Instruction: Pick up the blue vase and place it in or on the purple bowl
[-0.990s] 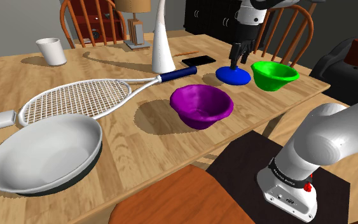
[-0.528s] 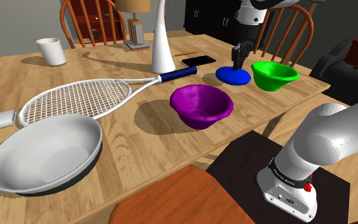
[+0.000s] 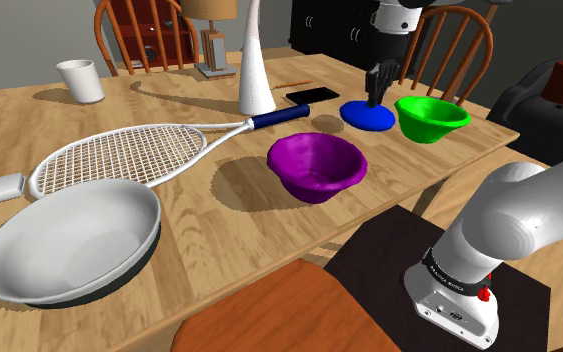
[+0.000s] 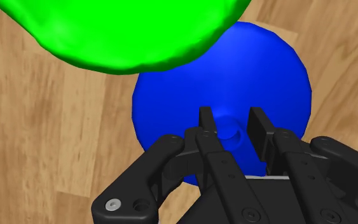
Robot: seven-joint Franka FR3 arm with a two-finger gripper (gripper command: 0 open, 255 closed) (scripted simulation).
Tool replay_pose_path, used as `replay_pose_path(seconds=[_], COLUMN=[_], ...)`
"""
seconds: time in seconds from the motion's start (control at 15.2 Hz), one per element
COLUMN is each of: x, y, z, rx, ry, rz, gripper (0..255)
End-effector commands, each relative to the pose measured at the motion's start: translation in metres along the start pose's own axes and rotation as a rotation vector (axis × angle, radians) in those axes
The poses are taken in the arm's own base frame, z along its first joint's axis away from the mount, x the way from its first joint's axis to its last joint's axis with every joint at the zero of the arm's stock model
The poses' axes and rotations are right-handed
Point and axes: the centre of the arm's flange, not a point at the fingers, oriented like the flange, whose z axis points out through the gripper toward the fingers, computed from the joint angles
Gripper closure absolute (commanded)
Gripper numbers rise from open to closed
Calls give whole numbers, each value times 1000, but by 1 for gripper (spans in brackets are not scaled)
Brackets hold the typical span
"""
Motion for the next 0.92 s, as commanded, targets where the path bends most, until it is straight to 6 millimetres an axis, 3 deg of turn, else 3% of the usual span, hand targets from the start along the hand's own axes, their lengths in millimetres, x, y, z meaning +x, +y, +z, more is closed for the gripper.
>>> replay_pose_path(seconds=[0.0,0.86], x=[0,-3], y=[0,0], z=[-11,-79], rx=[0,0], ry=[0,0], rz=[0,0], gripper=[255,255])
